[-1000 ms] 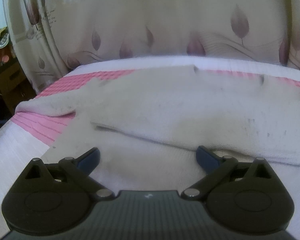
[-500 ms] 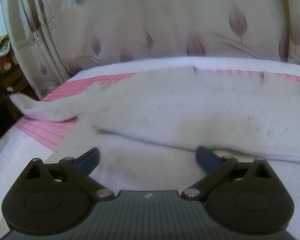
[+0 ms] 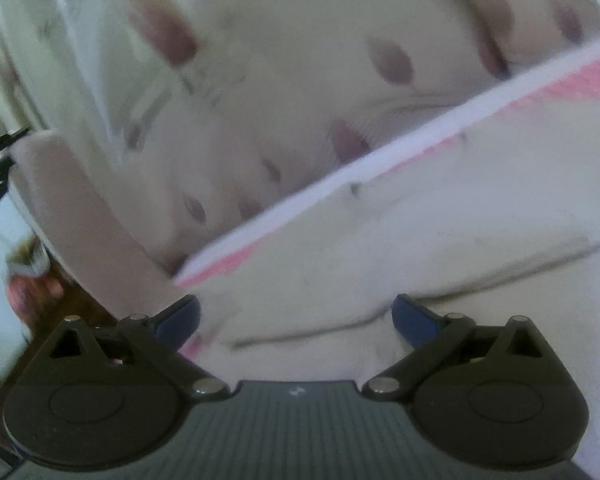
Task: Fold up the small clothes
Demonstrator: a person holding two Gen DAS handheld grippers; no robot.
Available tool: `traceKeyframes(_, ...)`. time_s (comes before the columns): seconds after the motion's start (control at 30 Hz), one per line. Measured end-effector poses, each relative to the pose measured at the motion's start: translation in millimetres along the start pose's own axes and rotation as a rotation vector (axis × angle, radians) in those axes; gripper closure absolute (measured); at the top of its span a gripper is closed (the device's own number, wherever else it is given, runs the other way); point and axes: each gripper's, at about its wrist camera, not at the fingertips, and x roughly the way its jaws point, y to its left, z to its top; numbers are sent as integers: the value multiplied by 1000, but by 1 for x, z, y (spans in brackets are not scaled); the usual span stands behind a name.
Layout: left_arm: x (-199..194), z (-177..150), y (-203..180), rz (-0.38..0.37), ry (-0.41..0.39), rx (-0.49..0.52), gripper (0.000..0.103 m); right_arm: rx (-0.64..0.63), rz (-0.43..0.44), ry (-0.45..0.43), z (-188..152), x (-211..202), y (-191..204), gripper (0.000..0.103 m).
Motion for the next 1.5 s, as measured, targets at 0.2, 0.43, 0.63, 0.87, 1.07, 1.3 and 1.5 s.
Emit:
traceKeyframes(0.2, 96, -93, -72, -109, 198, 52, 92, 10, 8, -69, 19, -49, -15, 0)
traceKeyframes(0.43, 198, -200, -83, -193, 421, 120, 88, 61, -33, -105, 34, -88, -56, 0)
traceKeyframes(0.63, 206, -224, -47, -225, 342, 110, 1, 117, -50, -103, 34, -99, -90, 0)
traceKeyframes(0.87, 138, -217, 20, -96, 282, 244, 0, 39, -98, -141, 59, -102, -94, 0)
traceKeyframes(1.07, 92, -245, 108, 148, 244, 260, 1, -91, -219, -104, 90, -78, -93, 1)
traceKeyframes(1.3, 84, -245, 120, 198, 124, 212, 0, -117, -318, -28, 113, -30, -81, 0)
traceKeyframes(1.5, 86, -242, 128, 184, 142, 174, 0, -373, -586, 30, 94, 25, -49, 1)
